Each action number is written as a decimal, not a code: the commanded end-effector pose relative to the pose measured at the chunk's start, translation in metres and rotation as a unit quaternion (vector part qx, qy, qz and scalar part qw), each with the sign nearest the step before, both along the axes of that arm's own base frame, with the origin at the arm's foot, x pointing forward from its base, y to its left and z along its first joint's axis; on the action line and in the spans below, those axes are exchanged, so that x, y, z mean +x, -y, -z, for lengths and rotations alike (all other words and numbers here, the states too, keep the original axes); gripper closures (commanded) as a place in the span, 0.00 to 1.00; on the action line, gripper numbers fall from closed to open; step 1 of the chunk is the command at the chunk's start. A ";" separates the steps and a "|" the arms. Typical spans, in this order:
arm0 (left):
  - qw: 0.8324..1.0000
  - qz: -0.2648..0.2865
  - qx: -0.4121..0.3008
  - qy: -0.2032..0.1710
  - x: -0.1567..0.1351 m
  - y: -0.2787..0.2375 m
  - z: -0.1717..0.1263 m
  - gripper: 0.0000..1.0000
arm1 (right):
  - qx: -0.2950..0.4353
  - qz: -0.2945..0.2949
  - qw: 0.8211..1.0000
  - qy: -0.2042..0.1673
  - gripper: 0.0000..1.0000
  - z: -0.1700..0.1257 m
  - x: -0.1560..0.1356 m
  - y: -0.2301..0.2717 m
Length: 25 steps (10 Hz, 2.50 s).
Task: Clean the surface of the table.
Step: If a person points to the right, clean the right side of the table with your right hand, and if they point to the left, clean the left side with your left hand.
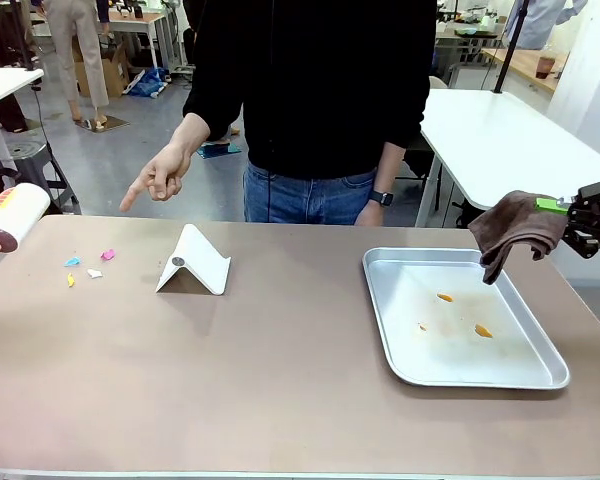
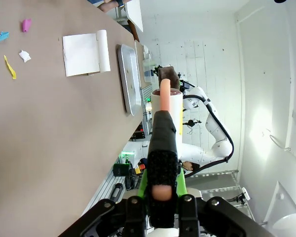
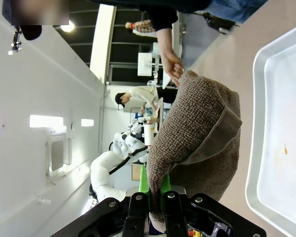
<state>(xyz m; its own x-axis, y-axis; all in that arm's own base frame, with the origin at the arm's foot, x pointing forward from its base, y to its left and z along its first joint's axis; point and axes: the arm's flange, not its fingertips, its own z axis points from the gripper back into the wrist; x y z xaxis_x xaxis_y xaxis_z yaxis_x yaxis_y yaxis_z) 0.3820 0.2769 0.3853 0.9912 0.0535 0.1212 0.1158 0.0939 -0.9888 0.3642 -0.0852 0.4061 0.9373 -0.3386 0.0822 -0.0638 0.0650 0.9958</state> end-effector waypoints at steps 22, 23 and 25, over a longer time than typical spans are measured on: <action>0.949 -0.142 0.261 -0.105 0.099 -0.040 0.061 0.77 | 0.002 -0.006 1.000 0.000 0.91 -0.002 -0.002 0.000; 0.948 -0.143 0.264 -0.108 0.099 -0.039 0.064 0.77 | 0.002 -0.006 1.000 0.000 0.91 -0.002 -0.002 0.000; 0.947 -0.135 0.269 -0.113 0.102 -0.032 0.069 0.77 | 0.002 -0.006 1.000 0.000 0.91 -0.002 -0.002 0.000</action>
<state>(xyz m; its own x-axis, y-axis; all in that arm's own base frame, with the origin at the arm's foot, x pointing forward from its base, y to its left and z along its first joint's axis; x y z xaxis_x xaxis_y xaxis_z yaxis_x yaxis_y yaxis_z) 0.4824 0.3116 0.3216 0.9513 0.3075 0.0207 -0.1646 0.5636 -0.8095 0.3642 -0.0850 0.4058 0.9375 -0.3382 0.0815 -0.0632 0.0648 0.9959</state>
